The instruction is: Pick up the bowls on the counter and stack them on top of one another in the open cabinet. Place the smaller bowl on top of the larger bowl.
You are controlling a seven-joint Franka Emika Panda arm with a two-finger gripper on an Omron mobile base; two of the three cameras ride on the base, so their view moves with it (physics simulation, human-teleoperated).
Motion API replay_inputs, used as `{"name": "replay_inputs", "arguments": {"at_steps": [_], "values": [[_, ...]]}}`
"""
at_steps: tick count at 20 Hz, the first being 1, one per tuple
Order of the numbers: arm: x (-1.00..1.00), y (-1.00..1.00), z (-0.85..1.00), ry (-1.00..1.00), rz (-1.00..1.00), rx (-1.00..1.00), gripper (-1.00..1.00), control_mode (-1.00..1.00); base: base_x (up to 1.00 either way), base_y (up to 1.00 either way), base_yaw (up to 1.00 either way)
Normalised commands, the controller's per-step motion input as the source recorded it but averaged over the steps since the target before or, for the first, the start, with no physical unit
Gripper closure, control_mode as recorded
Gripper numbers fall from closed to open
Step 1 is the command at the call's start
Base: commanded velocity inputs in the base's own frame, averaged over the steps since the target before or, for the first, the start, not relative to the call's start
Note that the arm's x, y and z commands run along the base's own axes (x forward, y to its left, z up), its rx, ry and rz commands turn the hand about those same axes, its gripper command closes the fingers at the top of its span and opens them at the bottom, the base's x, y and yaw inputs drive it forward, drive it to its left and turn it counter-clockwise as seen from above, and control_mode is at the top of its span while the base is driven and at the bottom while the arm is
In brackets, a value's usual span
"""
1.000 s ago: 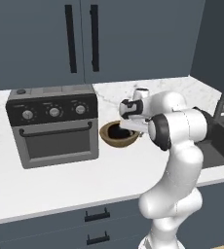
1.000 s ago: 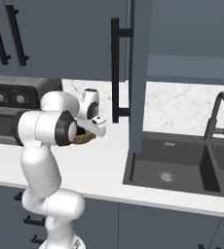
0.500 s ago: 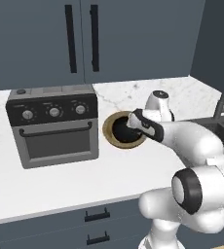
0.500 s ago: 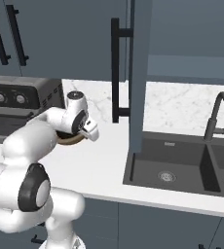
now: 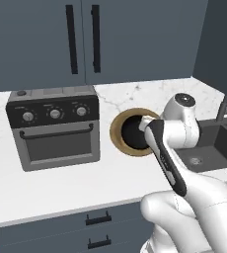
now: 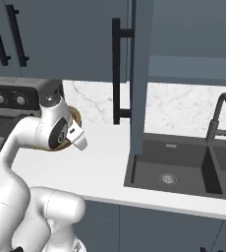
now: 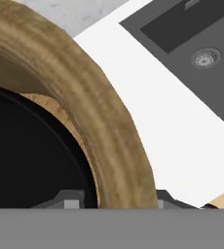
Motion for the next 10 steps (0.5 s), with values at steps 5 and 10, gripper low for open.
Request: {"name": "replay_inputs", "arguments": {"at_steps": [5,10], "values": [[-1.00,-0.30,0.89,0.03,-0.07,0.00,1.00,-1.00,0.00,0.00,0.00],[0.00,0.00,0.00,0.00,0.00,0.00,1.00,1.00,-1.00,-0.73,-0.13]]}}
